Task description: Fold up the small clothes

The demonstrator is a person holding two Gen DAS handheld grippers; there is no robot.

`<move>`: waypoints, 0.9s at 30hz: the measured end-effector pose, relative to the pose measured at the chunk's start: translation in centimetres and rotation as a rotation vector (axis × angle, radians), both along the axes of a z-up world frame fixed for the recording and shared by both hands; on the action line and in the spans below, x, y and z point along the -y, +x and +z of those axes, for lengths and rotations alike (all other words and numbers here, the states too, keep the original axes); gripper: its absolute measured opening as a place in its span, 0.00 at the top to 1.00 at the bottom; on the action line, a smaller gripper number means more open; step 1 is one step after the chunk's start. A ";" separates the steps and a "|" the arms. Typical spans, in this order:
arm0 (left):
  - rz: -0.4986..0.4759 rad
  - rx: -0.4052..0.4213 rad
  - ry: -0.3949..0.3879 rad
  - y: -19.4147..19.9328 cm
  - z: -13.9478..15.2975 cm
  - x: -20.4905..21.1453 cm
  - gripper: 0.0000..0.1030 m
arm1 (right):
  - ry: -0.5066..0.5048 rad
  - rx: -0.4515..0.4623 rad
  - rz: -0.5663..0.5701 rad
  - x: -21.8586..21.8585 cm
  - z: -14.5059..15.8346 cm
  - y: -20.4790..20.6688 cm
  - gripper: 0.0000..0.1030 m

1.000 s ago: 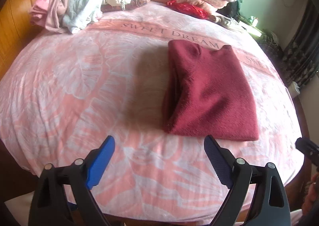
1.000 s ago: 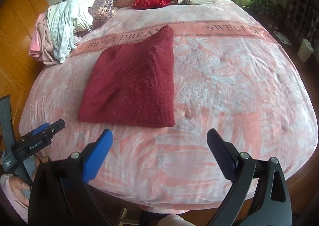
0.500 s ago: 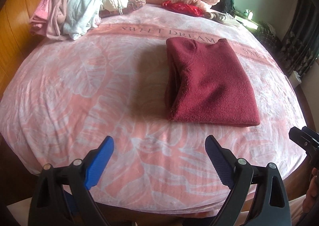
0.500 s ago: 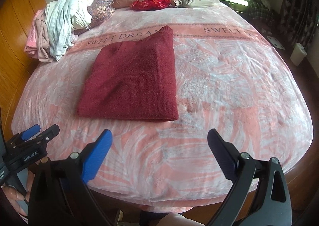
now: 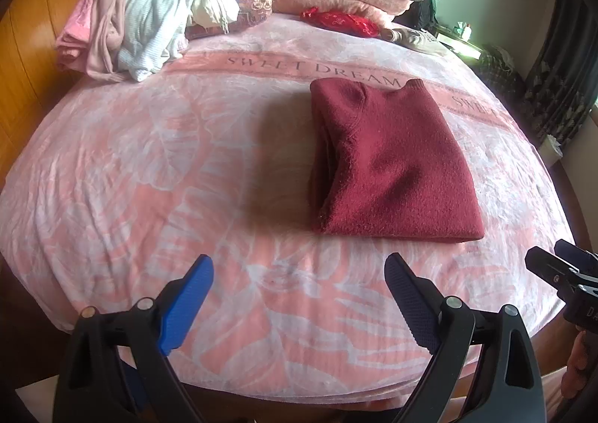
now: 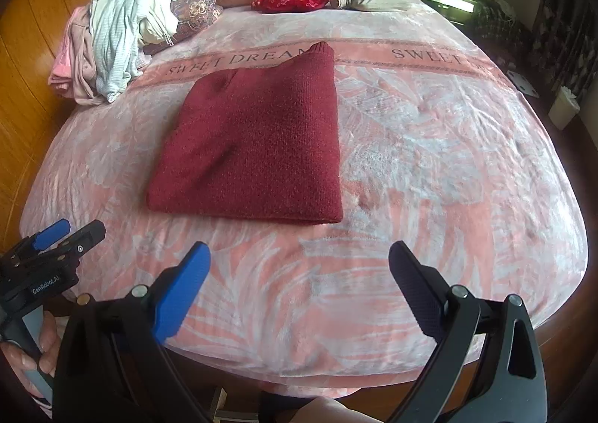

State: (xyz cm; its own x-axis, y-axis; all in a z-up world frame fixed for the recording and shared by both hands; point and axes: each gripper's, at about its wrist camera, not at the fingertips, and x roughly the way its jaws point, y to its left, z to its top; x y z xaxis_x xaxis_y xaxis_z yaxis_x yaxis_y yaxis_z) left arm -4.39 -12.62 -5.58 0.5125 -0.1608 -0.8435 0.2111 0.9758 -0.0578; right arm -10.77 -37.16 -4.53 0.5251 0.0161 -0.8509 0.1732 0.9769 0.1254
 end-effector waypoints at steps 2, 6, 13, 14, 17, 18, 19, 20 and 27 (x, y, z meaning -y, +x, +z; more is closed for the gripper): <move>0.001 0.002 0.000 -0.1 0.1 0.0 0.10 | 0.003 0.002 -0.001 0.2 0.0 0.0 0.07; -0.002 0.002 0.000 -0.1 0.2 -0.1 0.10 | 0.014 0.000 0.000 0.4 0.0 0.1 0.07; -0.007 0.001 0.005 -0.3 0.2 -0.1 0.10 | 0.017 -0.003 0.013 0.0 0.0 0.2 0.07; -0.006 0.000 0.006 -0.3 0.1 -0.2 0.10 | 0.016 -0.005 0.015 0.0 0.0 0.3 0.07; -0.005 -0.002 0.008 -0.4 0.0 -0.2 0.10 | 0.018 -0.007 0.016 0.0 -0.1 0.3 0.07; -0.005 -0.002 0.009 -0.4 0.0 -0.1 0.10 | 0.018 -0.007 0.016 0.0 -0.1 0.3 0.07; -0.007 -0.002 0.010 -0.4 0.0 -0.2 0.10 | 0.017 -0.007 0.017 0.0 -0.1 0.3 0.07; -0.009 -0.002 0.012 -0.3 -0.1 -0.2 0.10 | 0.017 -0.007 0.016 0.0 -0.1 0.3 0.07; -0.020 0.008 0.027 -0.5 0.0 0.1 0.10 | 0.020 -0.010 0.011 0.1 -0.2 0.3 0.07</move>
State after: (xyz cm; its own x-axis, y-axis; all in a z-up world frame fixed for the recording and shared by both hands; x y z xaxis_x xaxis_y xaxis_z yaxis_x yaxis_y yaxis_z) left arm -4.92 -12.68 -5.60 0.5165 -0.1486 -0.8433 0.2310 0.9725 -0.0299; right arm -10.46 -37.28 -4.70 0.5163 0.0388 -0.8555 0.1642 0.9760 0.1433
